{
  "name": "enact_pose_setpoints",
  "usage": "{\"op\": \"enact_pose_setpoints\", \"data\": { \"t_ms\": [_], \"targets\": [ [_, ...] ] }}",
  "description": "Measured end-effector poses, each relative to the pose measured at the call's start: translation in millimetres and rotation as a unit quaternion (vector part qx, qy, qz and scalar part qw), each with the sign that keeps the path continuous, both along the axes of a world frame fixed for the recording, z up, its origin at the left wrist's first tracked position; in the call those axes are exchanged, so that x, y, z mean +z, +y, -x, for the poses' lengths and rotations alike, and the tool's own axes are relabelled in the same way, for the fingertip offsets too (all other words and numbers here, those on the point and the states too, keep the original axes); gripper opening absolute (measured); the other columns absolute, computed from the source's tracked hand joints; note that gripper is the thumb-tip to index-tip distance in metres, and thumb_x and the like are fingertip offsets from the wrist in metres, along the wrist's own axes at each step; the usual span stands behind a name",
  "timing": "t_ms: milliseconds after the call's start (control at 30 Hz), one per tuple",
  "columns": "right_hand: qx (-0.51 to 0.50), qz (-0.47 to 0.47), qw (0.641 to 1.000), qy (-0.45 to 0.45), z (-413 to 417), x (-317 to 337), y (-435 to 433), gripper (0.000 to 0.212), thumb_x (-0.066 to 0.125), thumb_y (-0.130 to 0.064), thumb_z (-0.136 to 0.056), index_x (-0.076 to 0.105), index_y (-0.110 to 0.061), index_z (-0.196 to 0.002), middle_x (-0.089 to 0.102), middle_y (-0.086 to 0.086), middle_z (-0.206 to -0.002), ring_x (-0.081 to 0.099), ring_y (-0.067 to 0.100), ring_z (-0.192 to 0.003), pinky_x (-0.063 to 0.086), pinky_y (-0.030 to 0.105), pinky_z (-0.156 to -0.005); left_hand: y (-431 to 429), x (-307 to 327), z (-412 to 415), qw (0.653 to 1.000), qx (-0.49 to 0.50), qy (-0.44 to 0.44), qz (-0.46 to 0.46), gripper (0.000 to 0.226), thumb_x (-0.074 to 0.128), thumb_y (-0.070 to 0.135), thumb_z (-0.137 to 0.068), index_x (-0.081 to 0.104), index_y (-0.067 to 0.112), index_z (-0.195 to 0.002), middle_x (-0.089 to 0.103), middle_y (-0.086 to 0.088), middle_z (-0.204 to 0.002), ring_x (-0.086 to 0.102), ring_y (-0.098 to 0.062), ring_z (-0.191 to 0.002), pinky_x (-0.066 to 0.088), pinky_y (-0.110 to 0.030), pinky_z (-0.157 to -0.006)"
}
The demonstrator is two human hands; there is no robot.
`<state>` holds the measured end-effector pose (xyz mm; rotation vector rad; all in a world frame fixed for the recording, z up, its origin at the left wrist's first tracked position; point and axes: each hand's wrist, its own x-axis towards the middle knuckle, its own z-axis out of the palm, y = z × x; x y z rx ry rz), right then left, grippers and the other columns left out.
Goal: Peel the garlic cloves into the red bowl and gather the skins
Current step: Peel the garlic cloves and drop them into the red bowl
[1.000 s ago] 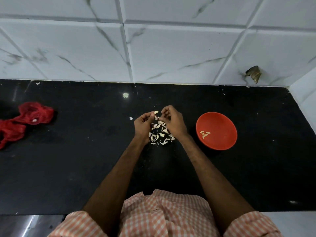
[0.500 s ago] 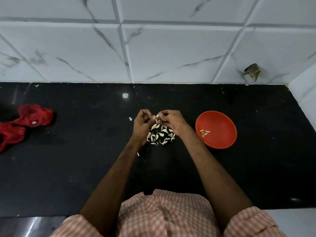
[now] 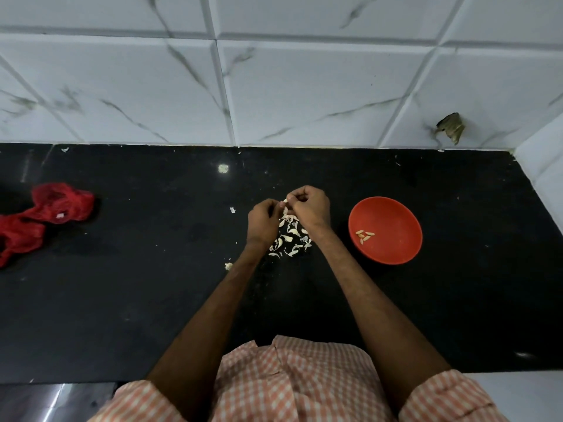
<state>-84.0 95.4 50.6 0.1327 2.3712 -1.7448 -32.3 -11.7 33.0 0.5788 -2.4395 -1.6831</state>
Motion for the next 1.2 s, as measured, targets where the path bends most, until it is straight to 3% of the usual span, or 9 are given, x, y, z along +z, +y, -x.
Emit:
{"op": "enact_pose_setpoints", "data": {
  "t_ms": [67, 233, 333, 400, 700, 867, 1033, 1100, 1200],
  "targets": [
    [0.010, -0.014, 1.000, 0.015, -0.5, 0.8, 0.4, 0.017, 0.070, -0.002, -0.089, 0.067, -0.016, -0.079, 0.072, 0.005, -0.081, 0.074, 0.018, -0.073, 0.064, 0.036, -0.068, -0.8, 0.7, 0.5, 1.000, -0.002, 0.000, 0.028, 0.017, 0.059, 0.017, -0.099, 0.070, 0.006, -0.093, 0.066, 0.000, -0.081, 0.054, -0.004, -0.068, 0.041, -0.010, -0.058],
    [0.066, -0.015, 0.997, 0.022, -0.3, 3.4, 3.5, 0.007, 0.068, -0.004, -0.092, 0.073, -0.005, -0.096, 0.073, 0.006, -0.087, 0.075, 0.018, -0.077, 0.063, 0.032, -0.070, -3.2, -2.3, 0.2, 0.994, -0.038, 0.007, 0.099, 0.017, 0.054, 0.011, -0.100, 0.068, 0.003, -0.096, 0.069, -0.010, -0.094, 0.063, -0.018, -0.085, 0.050, -0.031, -0.074],
    [0.070, -0.003, 0.998, -0.007, 1.8, 1.3, 4.8, 0.009, 0.067, -0.003, -0.092, 0.074, -0.001, -0.097, 0.074, 0.010, -0.088, 0.075, 0.023, -0.077, 0.063, 0.039, -0.073, -8.8, -4.2, -1.0, 0.990, -0.048, 0.035, 0.130, 0.016, 0.055, 0.008, -0.098, 0.069, 0.006, -0.092, 0.067, -0.007, -0.088, 0.060, -0.018, -0.079, 0.051, -0.037, -0.073],
    [0.078, -0.002, 0.997, -0.017, 3.5, -0.5, 6.1, 0.011, 0.065, -0.003, -0.094, 0.073, 0.002, -0.099, 0.074, 0.011, -0.088, 0.075, 0.024, -0.079, 0.063, 0.040, -0.075, -12.4, -4.3, -1.0, 0.987, -0.056, 0.057, 0.139, 0.014, 0.057, 0.009, -0.097, 0.070, 0.007, -0.091, 0.067, -0.006, -0.084, 0.060, -0.018, -0.076, 0.050, -0.038, -0.069],
    [0.090, 0.106, 0.986, -0.087, 0.9, 3.7, 16.7, 0.012, 0.059, 0.005, -0.095, 0.070, 0.008, -0.100, 0.069, 0.012, -0.081, 0.071, 0.017, -0.074, 0.060, 0.022, -0.067, -18.2, -6.8, -0.1, 0.989, -0.077, 0.059, 0.109, 0.009, 0.066, 0.014, -0.093, 0.075, 0.013, -0.093, 0.070, 0.004, -0.081, 0.064, -0.013, -0.073, 0.053, -0.035, -0.068],
    [0.102, 0.067, 0.992, -0.025, 2.9, 3.8, 17.0, 0.016, 0.064, 0.009, -0.090, 0.073, 0.002, -0.102, 0.072, 0.010, -0.088, 0.072, 0.021, -0.086, 0.061, 0.025, -0.074, -18.0, -5.4, 0.1, 0.994, -0.051, 0.004, 0.097, 0.018, 0.058, 0.036, -0.093, 0.071, 0.023, -0.093, 0.071, 0.009, -0.079, 0.067, -0.013, -0.074, 0.057, -0.040, -0.071],
    [0.114, -0.035, 0.992, 0.040, 4.3, -2.1, 13.8, 0.023, 0.069, 0.002, -0.087, 0.076, -0.019, -0.092, 0.075, 0.006, -0.086, 0.074, 0.022, -0.084, 0.062, 0.041, -0.081, -10.6, -2.1, -2.9, 0.988, -0.080, -0.010, 0.132, 0.018, 0.055, 0.032, -0.098, 0.066, 0.020, -0.090, 0.066, 0.005, -0.077, 0.060, -0.012, -0.068, 0.049, -0.034, -0.064],
    [0.109, -0.058, 0.991, 0.056, 2.7, -2.1, 12.6, 0.021, 0.069, 0.000, -0.086, 0.072, -0.019, -0.096, 0.073, 0.004, -0.085, 0.073, 0.018, -0.081, 0.062, 0.039, -0.080, -9.3, -3.1, -2.8, 0.988, -0.081, -0.018, 0.129, 0.021, 0.053, 0.031, -0.099, 0.063, 0.018, -0.087, 0.063, 0.004, -0.074, 0.056, -0.013, -0.064, 0.043, -0.032, -0.060],
    [0.091, -0.068, 0.991, 0.070, 2.0, 1.6, 12.5, 0.026, 0.073, 0.000, -0.083, 0.062, -0.015, -0.102, 0.069, -0.004, -0.079, 0.066, -0.002, -0.071, 0.057, 0.022, -0.075, -6.8, -3.1, -2.1, 0.987, -0.090, -0.033, 0.126, 0.024, 0.050, 0.029, -0.100, 0.061, 0.016, -0.084, 0.062, 0.000, -0.073, 0.054, -0.015, -0.063, 0.043, -0.034, -0.060]
  ]
}}
